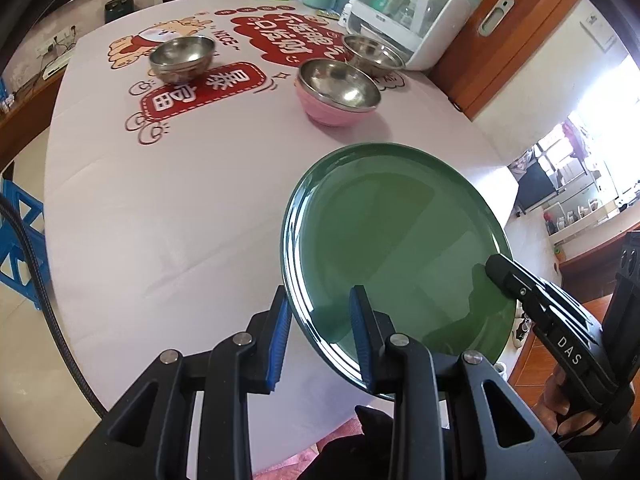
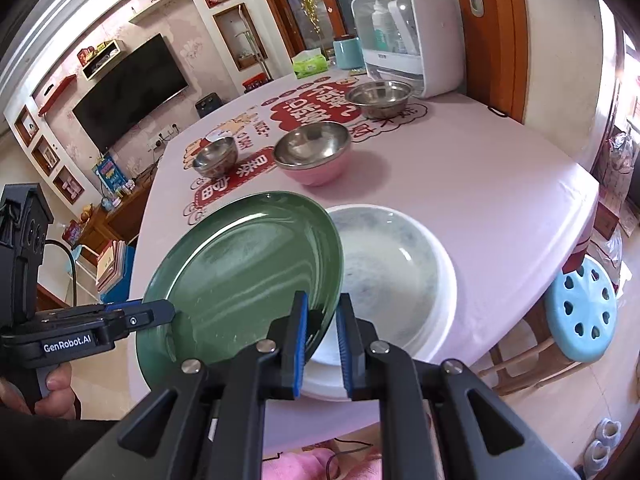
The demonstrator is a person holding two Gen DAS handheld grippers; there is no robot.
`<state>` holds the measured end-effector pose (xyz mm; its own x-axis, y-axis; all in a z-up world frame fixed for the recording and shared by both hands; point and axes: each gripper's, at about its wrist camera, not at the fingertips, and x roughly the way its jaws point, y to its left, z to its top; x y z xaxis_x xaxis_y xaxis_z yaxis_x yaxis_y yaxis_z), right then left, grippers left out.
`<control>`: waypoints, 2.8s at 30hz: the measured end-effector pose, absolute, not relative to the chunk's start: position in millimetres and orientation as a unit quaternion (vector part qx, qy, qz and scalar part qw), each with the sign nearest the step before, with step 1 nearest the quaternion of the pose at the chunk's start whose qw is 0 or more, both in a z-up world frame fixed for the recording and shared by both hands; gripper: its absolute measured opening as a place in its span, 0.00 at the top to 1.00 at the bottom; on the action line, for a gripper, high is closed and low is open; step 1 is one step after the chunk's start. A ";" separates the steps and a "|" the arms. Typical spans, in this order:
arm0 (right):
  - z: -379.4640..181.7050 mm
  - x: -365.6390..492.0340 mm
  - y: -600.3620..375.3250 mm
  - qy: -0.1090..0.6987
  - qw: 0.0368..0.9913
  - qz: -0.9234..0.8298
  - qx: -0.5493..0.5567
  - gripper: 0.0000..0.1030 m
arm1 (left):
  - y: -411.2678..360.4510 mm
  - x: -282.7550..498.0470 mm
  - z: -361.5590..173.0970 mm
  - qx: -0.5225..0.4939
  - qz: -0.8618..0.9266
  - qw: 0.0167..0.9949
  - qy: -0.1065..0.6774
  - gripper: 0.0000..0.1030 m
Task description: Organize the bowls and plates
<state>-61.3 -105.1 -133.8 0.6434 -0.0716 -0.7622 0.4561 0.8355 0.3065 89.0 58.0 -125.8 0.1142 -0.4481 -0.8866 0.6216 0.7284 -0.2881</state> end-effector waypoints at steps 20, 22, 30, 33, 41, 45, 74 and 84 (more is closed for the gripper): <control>-164.2 -31.7 -175.4 0.495 0.849 -0.064 0.171 0.83 | -11.2 77.3 -172.7 0.047 -0.268 0.723 0.635 0.72; -169.9 -26.6 -176.8 0.509 0.845 -0.049 0.158 0.82 | -13.8 77.6 -179.6 0.043 -0.253 0.722 0.643 0.72; -184.1 -12.9 -189.5 0.534 0.834 -0.007 0.141 0.81 | -20.9 77.5 -197.0 0.020 -0.213 0.717 0.663 0.72; -188.3 -9.9 -193.2 0.540 0.829 0.002 0.143 0.81 | -23.2 77.4 -197.9 0.017 -0.204 0.718 0.665 0.71; -195.2 -14.6 -207.0 0.542 0.824 0.016 0.162 0.68 | -35.6 78.4 -198.5 0.020 -0.201 0.714 0.670 0.68; -195.6 -21.7 -212.6 0.536 0.825 0.026 0.177 0.63 | -40.2 77.5 -198.8 0.021 -0.197 0.715 0.670 0.68; -152.1 -61.8 -211.6 0.422 0.882 -0.059 0.200 0.36 | -60.9 70.4 -121.6 0.062 -0.320 0.783 0.529 0.42; -127.3 -55.1 -202.8 0.389 0.881 -0.143 0.227 0.29 | -65.7 91.6 -100.1 0.100 -0.374 0.775 0.500 0.36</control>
<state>-55.1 -202.8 -127.3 0.6560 -0.0746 -0.7511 0.4277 0.8566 0.2885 91.6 -65.7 -100.1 0.2206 -0.4789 -0.8497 0.6794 0.7005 -0.2184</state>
